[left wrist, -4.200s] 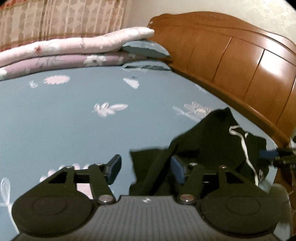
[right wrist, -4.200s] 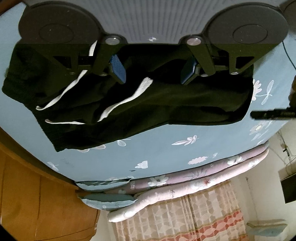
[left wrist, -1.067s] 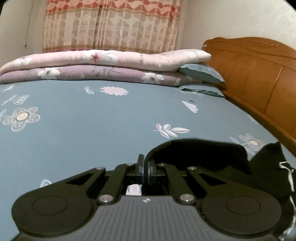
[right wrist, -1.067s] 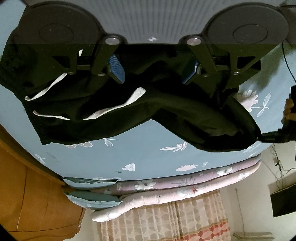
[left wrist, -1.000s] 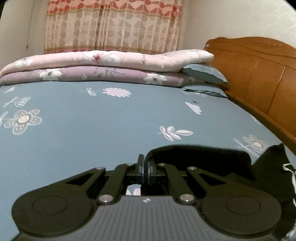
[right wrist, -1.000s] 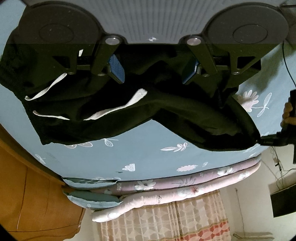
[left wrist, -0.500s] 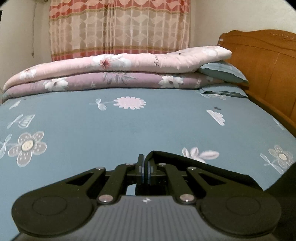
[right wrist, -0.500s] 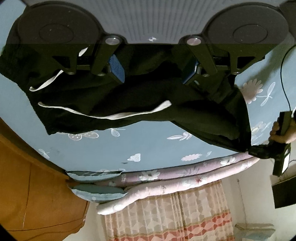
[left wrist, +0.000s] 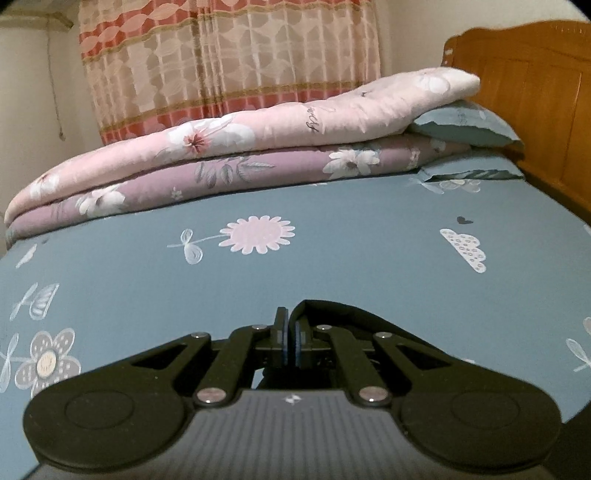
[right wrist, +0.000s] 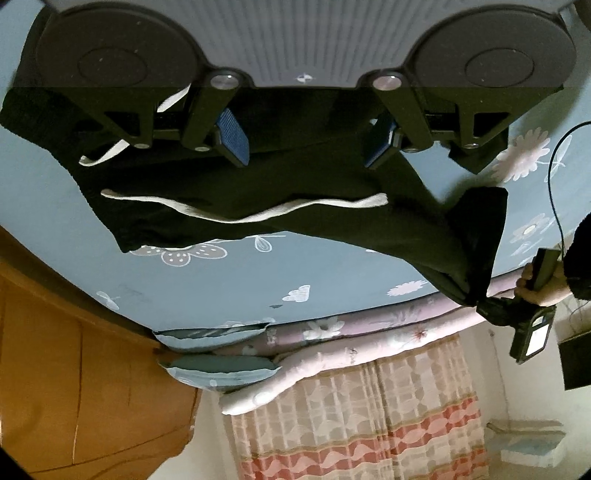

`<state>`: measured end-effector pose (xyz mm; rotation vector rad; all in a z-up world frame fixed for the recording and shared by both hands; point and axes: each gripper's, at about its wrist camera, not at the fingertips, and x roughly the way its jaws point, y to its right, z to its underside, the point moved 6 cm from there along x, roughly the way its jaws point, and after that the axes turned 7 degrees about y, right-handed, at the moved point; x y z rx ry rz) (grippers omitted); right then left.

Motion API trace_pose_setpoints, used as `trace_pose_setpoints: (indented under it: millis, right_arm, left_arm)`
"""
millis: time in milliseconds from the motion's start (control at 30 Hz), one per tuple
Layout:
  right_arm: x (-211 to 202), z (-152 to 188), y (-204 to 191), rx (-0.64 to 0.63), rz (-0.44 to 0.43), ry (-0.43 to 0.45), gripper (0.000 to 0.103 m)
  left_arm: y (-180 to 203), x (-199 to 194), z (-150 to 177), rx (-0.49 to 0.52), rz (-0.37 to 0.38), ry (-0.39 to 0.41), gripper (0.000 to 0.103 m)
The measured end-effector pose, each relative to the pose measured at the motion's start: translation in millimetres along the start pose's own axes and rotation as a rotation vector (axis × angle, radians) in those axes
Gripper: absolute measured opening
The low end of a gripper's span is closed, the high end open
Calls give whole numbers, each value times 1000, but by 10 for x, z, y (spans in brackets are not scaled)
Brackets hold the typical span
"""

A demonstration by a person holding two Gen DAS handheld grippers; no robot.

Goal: Fold clothes
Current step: 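Pull the held shorts leg outward with the left gripper to straighten it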

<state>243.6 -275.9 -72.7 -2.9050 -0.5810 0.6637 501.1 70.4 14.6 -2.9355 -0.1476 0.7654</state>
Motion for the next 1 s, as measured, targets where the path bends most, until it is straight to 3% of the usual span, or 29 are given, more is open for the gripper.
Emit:
trace_pose_setpoints:
  millis: [300, 433, 567, 633, 900, 1000]
  right_arm:
    - [114, 13, 49, 5, 20, 1, 73]
    - [155, 18, 42, 5, 21, -4, 73]
    - [167, 8, 7, 0, 18, -6, 73]
    - [136, -17, -44, -8, 11, -2, 73]
    - [-35, -132, -262, -33, -17, 19, 73]
    - [-114, -170, -350, -42, -27, 27, 73]
  left_arm:
    - [250, 539, 54, 60, -20, -43, 8]
    - [241, 613, 145, 53, -9, -70, 16]
    - [163, 538, 213, 48, 1, -78, 25]
    - [104, 447, 224, 45, 0, -78, 37]
    - [-120, 28, 299, 33, 15, -100, 46]
    - [-165, -155, 438, 14, 60, -129, 50]
